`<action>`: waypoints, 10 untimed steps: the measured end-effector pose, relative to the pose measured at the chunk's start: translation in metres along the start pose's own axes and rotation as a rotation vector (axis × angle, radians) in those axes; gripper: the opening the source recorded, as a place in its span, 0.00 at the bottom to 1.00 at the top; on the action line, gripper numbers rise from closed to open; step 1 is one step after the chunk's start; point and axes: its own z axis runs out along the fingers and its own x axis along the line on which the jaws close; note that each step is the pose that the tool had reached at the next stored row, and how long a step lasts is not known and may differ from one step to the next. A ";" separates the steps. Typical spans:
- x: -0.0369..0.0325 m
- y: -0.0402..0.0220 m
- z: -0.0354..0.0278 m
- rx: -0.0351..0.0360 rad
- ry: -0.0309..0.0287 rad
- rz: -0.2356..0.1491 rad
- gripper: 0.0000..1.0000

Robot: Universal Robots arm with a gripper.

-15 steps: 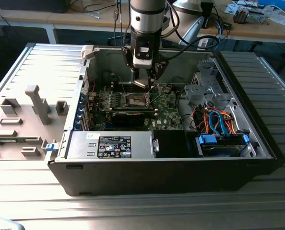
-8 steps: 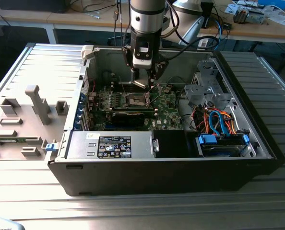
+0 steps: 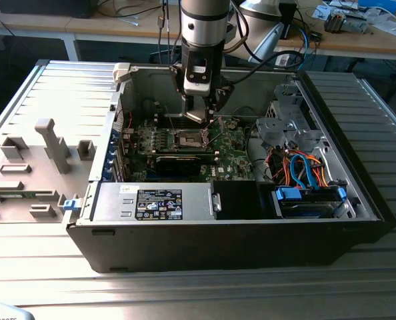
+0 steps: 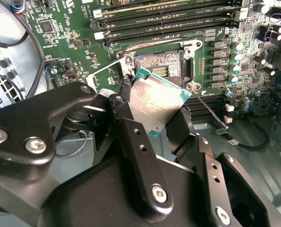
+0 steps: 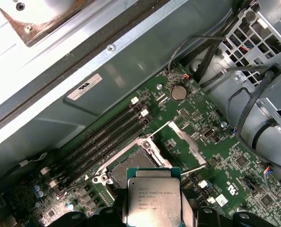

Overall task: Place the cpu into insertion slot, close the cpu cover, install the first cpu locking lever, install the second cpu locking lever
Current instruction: 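Place the cpu into insertion slot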

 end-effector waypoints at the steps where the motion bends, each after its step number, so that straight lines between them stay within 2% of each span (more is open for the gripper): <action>1: 0.0000 0.0000 0.0001 -0.0001 0.0000 0.001 0.54; 10: 0.0000 0.0000 0.0004 -0.0002 -0.0006 0.008 0.54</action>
